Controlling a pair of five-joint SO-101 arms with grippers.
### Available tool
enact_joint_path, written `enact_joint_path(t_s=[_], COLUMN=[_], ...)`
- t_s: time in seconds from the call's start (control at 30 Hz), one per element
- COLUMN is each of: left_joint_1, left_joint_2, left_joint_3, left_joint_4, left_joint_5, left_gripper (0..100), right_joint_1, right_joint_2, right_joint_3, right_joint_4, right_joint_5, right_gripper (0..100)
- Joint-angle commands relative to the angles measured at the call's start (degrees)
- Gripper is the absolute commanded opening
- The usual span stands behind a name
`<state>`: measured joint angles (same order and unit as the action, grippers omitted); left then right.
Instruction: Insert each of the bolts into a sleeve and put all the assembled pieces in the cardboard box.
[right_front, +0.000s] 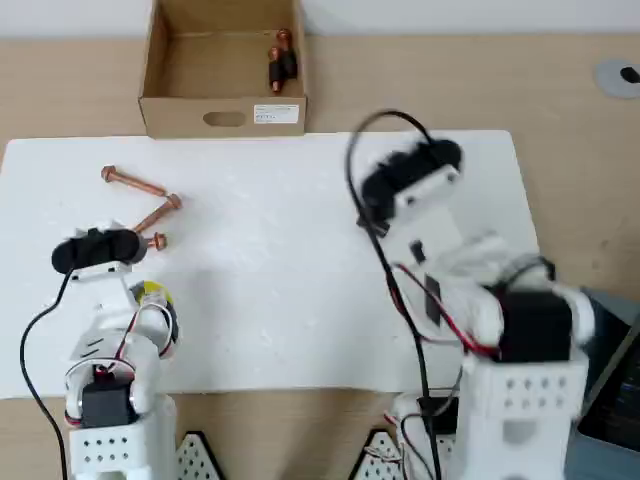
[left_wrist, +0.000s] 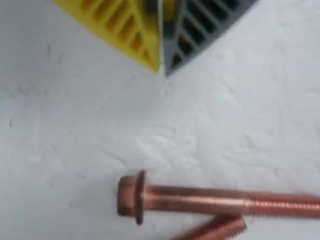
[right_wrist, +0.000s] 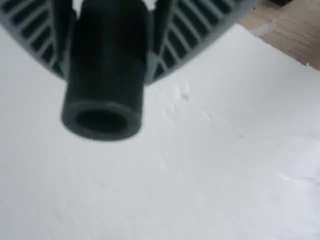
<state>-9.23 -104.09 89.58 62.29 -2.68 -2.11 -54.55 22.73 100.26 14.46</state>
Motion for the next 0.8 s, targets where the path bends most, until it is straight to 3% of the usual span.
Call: enact_joint_path(t_s=[0.0,0.33,0.77], left_joint_1=[-0.4,-0.4,-5.8], left_joint_2=[0.4,25.2,64.0], left_joint_3=[-7.1,-31.5,-58.3], left_joint_4=[0.5,3.3,3.3], left_joint_5=[-0.5,-0.5,-0.3], left_gripper=[0,0,0], right_joint_1=[7.8,14.0,19.0], right_joint_2=[-5.8,-14.9,-20.4], right_joint_3=[5.1,15.8,21.1], right_joint_4=[-3.6,-9.8,-12.8], right_joint_5=[-3.7,-13.2,-13.9], right_gripper=[0.9,0.9,0.9])
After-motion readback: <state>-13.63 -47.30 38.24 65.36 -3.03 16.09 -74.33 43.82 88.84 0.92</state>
